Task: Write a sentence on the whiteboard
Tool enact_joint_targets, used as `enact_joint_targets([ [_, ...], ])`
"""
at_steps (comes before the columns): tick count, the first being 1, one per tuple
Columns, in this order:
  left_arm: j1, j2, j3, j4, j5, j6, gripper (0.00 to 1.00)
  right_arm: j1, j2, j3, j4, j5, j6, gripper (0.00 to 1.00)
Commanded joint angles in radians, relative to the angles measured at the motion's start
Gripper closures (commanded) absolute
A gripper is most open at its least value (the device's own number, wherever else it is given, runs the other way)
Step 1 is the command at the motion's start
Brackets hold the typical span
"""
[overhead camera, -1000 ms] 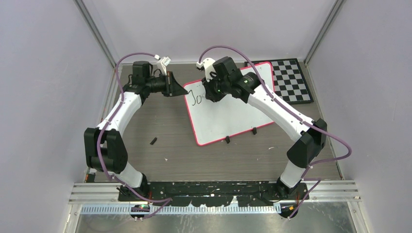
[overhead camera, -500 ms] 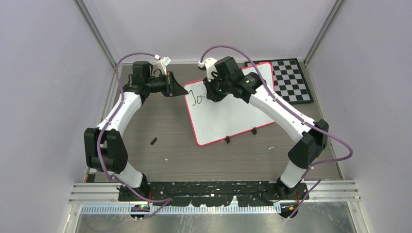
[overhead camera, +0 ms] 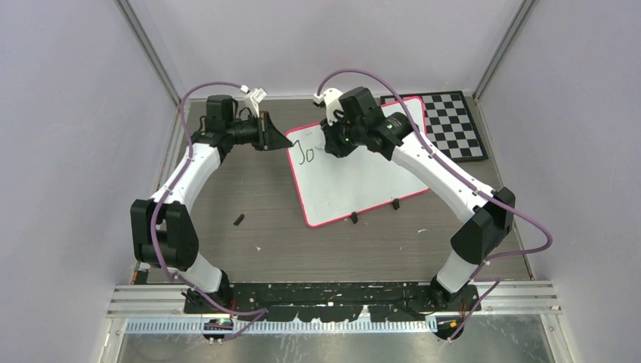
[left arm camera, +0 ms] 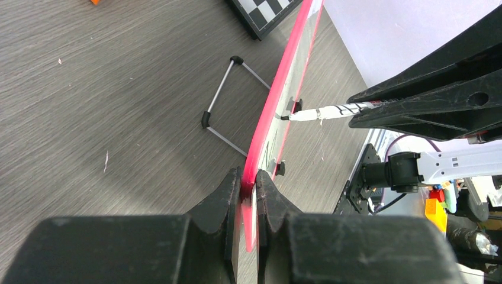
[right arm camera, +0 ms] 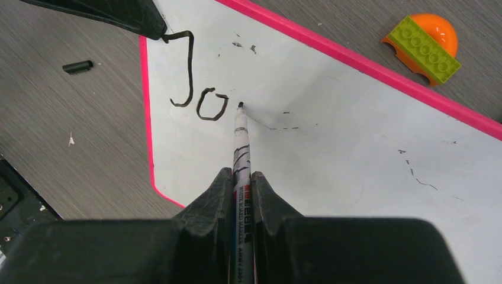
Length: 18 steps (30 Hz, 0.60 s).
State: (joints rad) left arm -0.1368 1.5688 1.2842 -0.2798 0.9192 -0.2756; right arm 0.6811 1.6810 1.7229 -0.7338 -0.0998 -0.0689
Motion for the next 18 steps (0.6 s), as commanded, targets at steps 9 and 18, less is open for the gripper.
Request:
enact_joint_targets([
  [9,-0.004,-0.035,-0.004,0.033,-0.014,0.021,1.0,-0.023,0.008,0.021,0.046,0.03,0.02,1.0],
  [18,-0.004,-0.036,-0.007,0.033,-0.015,0.026,1.0,-0.035,-0.036,-0.087,0.038,0.007,0.016,1.0],
])
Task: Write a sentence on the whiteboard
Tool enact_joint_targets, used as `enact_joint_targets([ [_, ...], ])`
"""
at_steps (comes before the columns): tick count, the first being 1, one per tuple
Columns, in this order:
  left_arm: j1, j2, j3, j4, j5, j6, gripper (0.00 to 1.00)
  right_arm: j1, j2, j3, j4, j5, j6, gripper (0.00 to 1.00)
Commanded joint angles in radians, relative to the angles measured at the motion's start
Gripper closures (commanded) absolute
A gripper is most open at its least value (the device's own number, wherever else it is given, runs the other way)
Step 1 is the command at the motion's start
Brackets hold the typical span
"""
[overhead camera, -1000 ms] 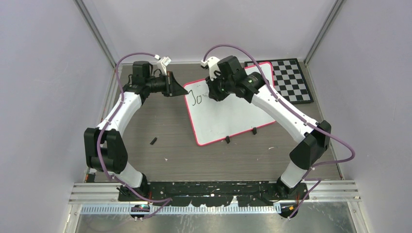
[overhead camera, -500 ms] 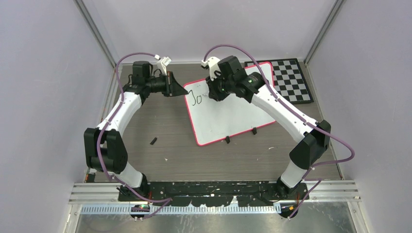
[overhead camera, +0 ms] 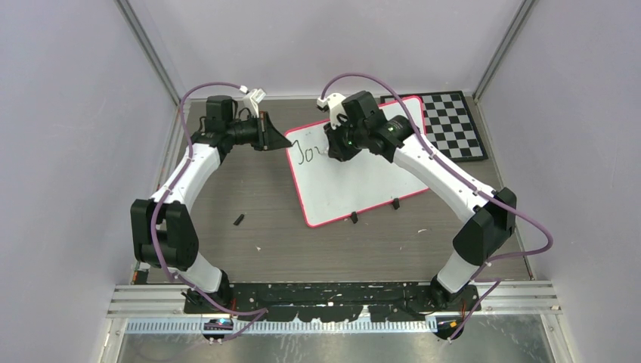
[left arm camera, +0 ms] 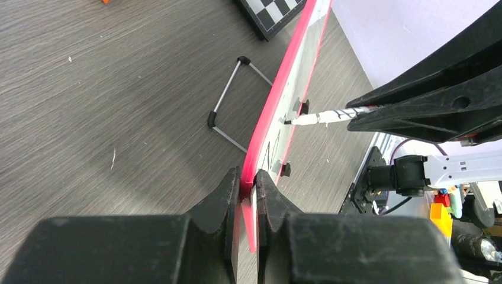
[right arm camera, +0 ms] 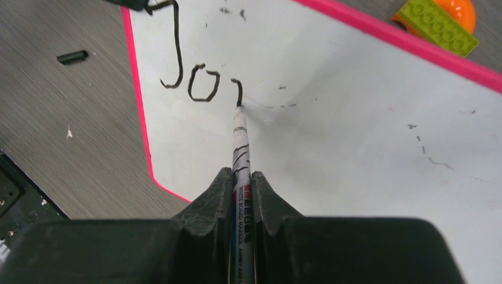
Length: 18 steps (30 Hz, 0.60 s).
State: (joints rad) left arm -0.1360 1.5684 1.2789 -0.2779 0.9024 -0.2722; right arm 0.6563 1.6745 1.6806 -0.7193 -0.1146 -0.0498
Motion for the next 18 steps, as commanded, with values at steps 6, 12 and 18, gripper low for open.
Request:
enact_joint_targets([
  [6,-0.007,-0.038,-0.004,0.032,0.001,0.021,1.0,-0.011,-0.024,-0.002,0.014,0.036,-0.018,1.0],
  [12,-0.007,-0.04,-0.002,0.031,0.001,0.022,1.0,-0.017,0.008,0.084,0.014,0.071,-0.024,1.0],
  [18,-0.007,-0.042,0.007,0.021,0.0,0.03,1.0,-0.018,0.04,0.117,-0.006,0.063,-0.029,1.0],
])
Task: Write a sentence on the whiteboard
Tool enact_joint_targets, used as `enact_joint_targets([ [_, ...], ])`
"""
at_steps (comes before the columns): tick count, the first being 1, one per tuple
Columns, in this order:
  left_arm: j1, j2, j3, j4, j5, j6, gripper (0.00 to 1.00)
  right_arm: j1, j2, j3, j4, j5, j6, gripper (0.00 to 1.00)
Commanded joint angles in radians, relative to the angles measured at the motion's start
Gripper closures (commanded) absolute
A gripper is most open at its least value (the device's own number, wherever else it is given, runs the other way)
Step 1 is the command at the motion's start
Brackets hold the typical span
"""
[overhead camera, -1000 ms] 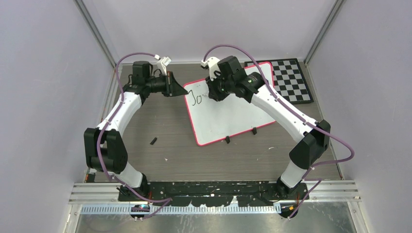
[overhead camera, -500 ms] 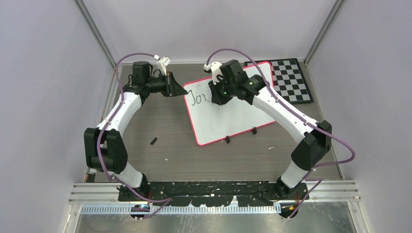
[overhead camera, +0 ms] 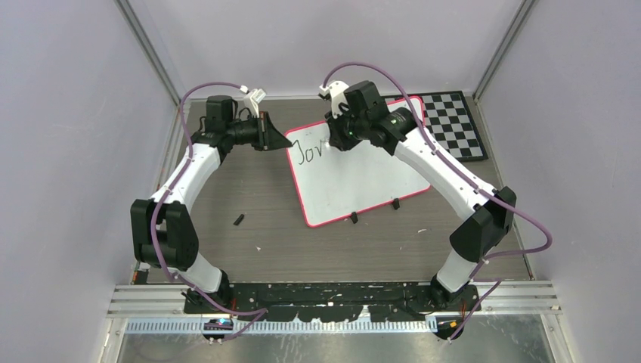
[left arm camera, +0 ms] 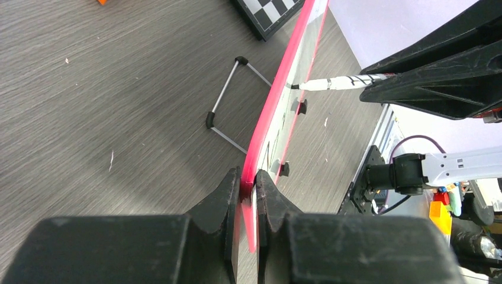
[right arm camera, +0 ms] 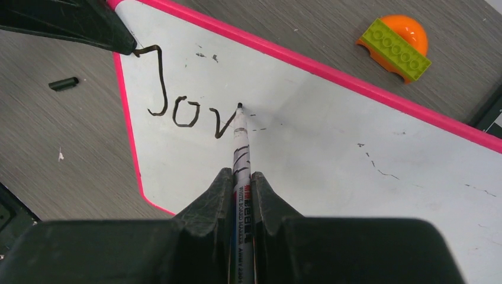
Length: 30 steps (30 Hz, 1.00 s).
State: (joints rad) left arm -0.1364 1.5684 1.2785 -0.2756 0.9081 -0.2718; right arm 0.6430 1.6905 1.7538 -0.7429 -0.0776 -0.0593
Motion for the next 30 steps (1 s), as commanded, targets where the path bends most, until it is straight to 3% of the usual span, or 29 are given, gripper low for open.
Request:
enact_joint_targets([
  [1,-0.006,-0.043,0.009,0.017,-0.006,0.031,1.0,-0.004,0.026,0.037,0.014,0.021,-0.018,1.0],
  [16,-0.006,-0.033,0.006,0.016,-0.005,0.044,1.0,0.026,-0.033,-0.124,0.016,-0.025,-0.017,1.0],
  [24,-0.006,-0.031,0.007,0.01,-0.004,0.05,1.0,0.077,0.034,-0.032,0.003,-0.052,-0.001,1.0],
  [30,-0.006,-0.023,0.024,-0.007,-0.006,0.059,1.0,0.07,-0.012,0.014,-0.015,-0.086,0.006,1.0],
])
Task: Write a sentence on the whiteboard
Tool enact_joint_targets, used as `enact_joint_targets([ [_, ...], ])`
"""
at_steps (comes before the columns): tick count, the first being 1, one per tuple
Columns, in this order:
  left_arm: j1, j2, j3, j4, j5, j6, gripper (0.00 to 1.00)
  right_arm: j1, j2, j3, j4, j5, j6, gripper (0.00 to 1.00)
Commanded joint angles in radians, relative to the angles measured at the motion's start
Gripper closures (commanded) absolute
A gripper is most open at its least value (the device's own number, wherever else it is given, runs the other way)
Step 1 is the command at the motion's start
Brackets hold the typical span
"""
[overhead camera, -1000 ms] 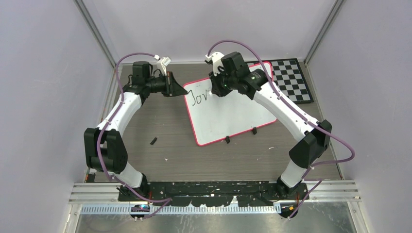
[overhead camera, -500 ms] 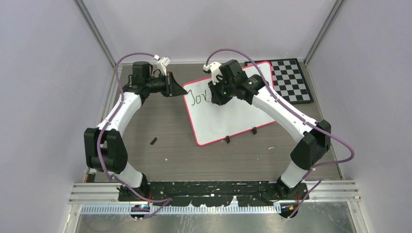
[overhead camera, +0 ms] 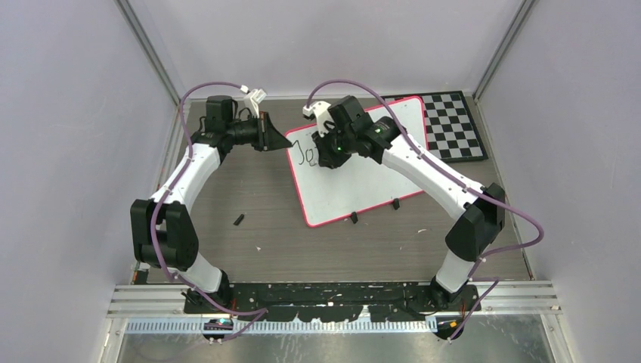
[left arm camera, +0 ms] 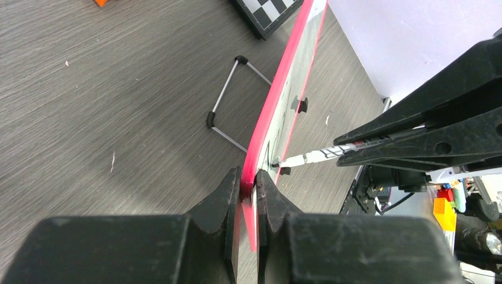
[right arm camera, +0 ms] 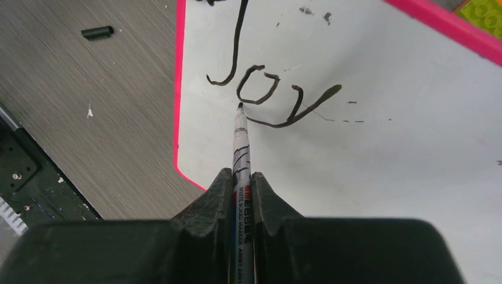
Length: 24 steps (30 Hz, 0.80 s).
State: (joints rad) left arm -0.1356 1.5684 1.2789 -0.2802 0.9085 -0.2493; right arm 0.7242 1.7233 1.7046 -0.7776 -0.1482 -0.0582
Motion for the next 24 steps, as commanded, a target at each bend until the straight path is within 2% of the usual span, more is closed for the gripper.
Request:
enact_joint_targets([
  [1,-0.007,-0.022,0.026,-0.005,-0.007,0.037,1.0,-0.015,-0.059,0.059,0.017,-0.019,0.006,1.0],
  [4,-0.007,-0.019,0.033,-0.017,-0.007,0.05,1.0,-0.044,-0.106,0.038,0.016,-0.044,0.012,1.0],
  [8,-0.007,-0.008,0.061,-0.05,-0.002,0.058,0.84,-0.096,-0.157,0.011,0.002,-0.075,0.014,1.0],
  [11,-0.007,0.004,0.08,-0.065,0.013,0.052,0.77,-0.134,-0.2,-0.021,0.003,-0.114,0.017,1.0],
  [19,-0.009,0.032,0.109,-0.078,0.055,0.06,0.74,-0.224,-0.236,-0.082,0.01,-0.24,0.023,1.0],
  [24,-0.012,0.047,0.12,-0.082,0.066,0.065,0.71,-0.232,-0.238,-0.102,0.032,-0.25,0.009,1.0],
])
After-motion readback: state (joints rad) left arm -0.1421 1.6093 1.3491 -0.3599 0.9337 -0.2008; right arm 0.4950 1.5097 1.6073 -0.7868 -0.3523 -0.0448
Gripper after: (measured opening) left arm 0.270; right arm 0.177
